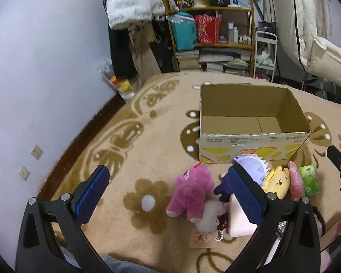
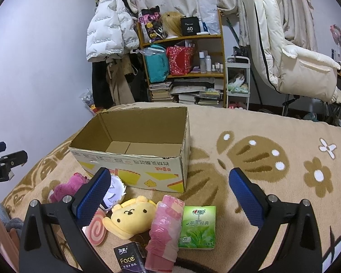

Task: Organize soft objects
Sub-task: 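Lower the left gripper onto the pink plush bear while the right gripper lowers onto the green tissue pack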

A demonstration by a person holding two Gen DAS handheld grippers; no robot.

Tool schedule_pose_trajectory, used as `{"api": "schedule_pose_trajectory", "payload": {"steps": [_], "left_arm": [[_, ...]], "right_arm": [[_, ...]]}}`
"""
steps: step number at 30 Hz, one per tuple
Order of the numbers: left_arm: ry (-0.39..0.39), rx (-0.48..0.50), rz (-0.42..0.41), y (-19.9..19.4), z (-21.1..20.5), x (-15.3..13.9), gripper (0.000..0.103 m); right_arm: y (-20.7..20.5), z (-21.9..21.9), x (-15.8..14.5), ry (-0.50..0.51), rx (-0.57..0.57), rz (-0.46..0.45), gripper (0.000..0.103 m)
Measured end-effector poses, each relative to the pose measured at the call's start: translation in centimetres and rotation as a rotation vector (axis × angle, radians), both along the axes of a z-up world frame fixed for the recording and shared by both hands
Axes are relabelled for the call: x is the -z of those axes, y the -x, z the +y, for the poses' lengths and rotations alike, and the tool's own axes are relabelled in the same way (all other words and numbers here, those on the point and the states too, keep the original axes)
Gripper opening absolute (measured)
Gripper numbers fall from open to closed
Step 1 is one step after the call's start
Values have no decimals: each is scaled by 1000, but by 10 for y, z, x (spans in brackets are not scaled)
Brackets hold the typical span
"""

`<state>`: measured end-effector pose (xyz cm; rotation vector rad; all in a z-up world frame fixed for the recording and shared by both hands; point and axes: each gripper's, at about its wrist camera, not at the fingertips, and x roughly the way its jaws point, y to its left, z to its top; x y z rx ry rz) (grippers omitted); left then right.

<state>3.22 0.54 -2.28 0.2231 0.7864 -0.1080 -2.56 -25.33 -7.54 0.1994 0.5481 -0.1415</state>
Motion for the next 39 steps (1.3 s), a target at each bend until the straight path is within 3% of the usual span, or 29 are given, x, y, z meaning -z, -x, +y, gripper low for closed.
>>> {"api": "schedule_pose_trajectory", "payload": {"steps": [7,14,26,32,39], "left_arm": [[-35,30,6,-22,-14,-3,103],[-58,75,139,-44,-25,23,103],[-93,-10,350,-91,-19,76,103],[-116,-20,418,-101,-19,97,103],[-144,-14,501,-110,-25,119,103]], "right_arm": [[-8,-8,4,-45,26,63,103],[-17,-24,14,-116,60,145,103],[-37,-44,47,-208,115,314,103],[-50,-54,71,-233,138,406,85],[-57,-63,93,-267,166,482,77]]}}
